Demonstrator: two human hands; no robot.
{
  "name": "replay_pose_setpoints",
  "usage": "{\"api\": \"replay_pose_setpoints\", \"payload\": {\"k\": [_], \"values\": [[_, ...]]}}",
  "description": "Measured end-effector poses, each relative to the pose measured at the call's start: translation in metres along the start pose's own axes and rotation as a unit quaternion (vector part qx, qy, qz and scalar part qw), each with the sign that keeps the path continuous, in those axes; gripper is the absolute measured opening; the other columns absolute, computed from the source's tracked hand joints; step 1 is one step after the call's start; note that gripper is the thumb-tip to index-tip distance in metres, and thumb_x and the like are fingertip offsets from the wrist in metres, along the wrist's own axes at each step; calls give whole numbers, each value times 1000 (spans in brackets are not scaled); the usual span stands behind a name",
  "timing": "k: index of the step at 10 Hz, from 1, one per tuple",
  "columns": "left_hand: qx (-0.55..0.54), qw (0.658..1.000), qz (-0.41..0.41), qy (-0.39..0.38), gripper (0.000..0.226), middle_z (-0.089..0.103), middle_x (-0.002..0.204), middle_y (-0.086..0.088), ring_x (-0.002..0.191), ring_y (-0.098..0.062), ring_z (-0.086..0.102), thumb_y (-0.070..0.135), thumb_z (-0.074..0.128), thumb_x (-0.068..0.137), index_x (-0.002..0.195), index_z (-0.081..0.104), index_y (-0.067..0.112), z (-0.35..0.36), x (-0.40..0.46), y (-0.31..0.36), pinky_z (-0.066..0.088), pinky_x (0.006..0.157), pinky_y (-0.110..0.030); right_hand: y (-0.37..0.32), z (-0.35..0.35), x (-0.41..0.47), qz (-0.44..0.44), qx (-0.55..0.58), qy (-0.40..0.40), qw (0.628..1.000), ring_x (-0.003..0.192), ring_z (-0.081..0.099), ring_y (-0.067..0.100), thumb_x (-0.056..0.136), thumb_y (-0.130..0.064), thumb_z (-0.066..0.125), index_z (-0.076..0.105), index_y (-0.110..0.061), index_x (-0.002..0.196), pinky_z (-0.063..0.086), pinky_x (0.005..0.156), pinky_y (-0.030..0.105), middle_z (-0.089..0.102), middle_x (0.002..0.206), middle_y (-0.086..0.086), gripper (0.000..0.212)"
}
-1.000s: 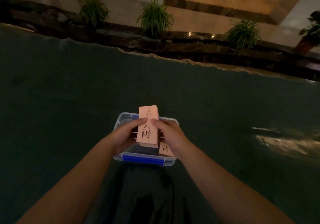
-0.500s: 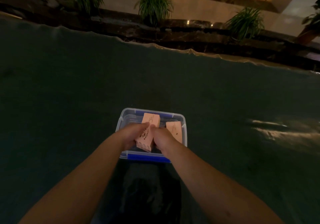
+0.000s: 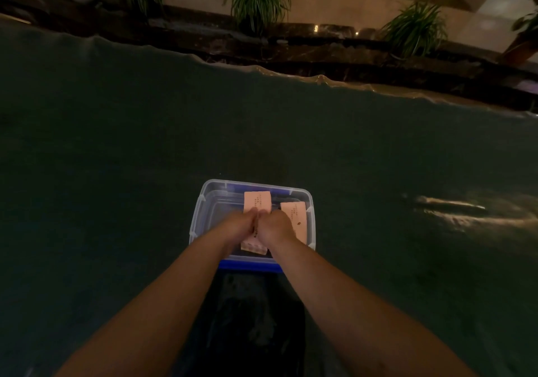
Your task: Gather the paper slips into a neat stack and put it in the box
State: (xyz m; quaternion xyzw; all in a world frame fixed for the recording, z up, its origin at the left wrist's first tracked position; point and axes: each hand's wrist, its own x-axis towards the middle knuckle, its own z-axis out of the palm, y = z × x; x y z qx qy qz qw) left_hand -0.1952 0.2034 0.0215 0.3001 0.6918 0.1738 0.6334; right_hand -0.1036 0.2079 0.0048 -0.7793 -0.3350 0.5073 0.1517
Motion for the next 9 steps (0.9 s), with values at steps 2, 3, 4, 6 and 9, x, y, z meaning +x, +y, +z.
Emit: {"api": "replay_pose_setpoints", "payload": {"k": [2,3,4,6,9], "values": [[65,997,-10,34,34,72,116,-17,113,-29,68,31,46,112,128,64,7,11,0,7,50,108,-46,3,4,3,6,-28,45,999,64,47,9,110,-28,50,49,-28,78,28,52,25,53,77,-6,31],[73,997,-13,31,33,70,127,-20,120,-33,67,30,47,112,130,63,7,13,0,8,49,112,-51,6,3,3,-20,-44,72,996,63,47,7,108,-28,54,47,-30,75,30,52,23,51,74,-8,34],[75,997,-17,25,34,69,129,-21,122,-36,66,30,47,112,131,62,7,12,-1,7,49,112,-53,7,1,1,-37,-61,95,993,63,47,6,107,-27,57,45,-31,75,36,57,22,49,73,-9,35],[68,997,-15,21,32,71,124,-20,117,-36,68,32,48,111,128,63,10,11,4,5,50,110,-55,9,-6,-8,-102,-69,131,984,67,51,3,109,-25,56,50,-33,79,35,57,17,52,76,-12,32],[104,990,51,80,22,64,89,2,76,-12,61,40,60,104,121,58,26,3,14,-6,47,60,-30,19,-31,-26,-171,-23,68,983,99,70,13,107,-25,59,72,-20,122,55,78,23,74,115,-2,20]]}}
